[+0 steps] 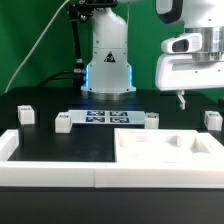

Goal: Assemble one leg

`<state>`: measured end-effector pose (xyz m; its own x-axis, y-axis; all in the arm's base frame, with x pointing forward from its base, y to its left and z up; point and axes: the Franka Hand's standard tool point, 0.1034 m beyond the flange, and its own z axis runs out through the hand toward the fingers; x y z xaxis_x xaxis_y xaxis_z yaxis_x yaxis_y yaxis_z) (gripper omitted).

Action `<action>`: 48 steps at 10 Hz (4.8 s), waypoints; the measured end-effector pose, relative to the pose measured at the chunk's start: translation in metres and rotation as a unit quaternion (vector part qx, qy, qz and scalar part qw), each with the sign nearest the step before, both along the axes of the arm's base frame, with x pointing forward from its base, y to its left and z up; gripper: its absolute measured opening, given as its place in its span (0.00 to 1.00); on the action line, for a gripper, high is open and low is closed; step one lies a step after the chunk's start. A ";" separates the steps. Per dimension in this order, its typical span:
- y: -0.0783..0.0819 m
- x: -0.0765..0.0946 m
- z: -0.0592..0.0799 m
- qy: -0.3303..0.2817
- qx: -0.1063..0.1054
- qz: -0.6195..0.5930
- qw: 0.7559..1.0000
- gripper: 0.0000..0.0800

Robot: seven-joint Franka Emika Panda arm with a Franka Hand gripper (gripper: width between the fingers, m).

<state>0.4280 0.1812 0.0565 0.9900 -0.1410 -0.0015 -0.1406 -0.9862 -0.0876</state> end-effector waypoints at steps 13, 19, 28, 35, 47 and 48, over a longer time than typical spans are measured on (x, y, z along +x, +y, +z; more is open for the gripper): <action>0.034 -0.030 -0.014 0.295 -0.016 0.020 0.955 0.81; 0.038 -0.033 -0.034 0.413 0.002 0.003 0.911 0.81; 0.038 -0.063 -0.053 0.416 -0.008 0.002 0.909 0.66; 0.038 -0.062 -0.053 0.416 -0.008 0.001 0.910 0.36; -0.040 0.003 0.012 0.259 0.016 0.070 0.963 0.36; -0.050 0.016 0.023 0.217 0.015 0.072 0.973 0.36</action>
Offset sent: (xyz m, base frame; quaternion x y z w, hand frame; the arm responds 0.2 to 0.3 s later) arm -0.0245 0.0316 -0.0124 0.0009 -0.0672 -0.0067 0.9977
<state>0.4442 0.1309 0.0799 0.9048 0.0050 -0.4258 -0.0323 -0.9962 -0.0804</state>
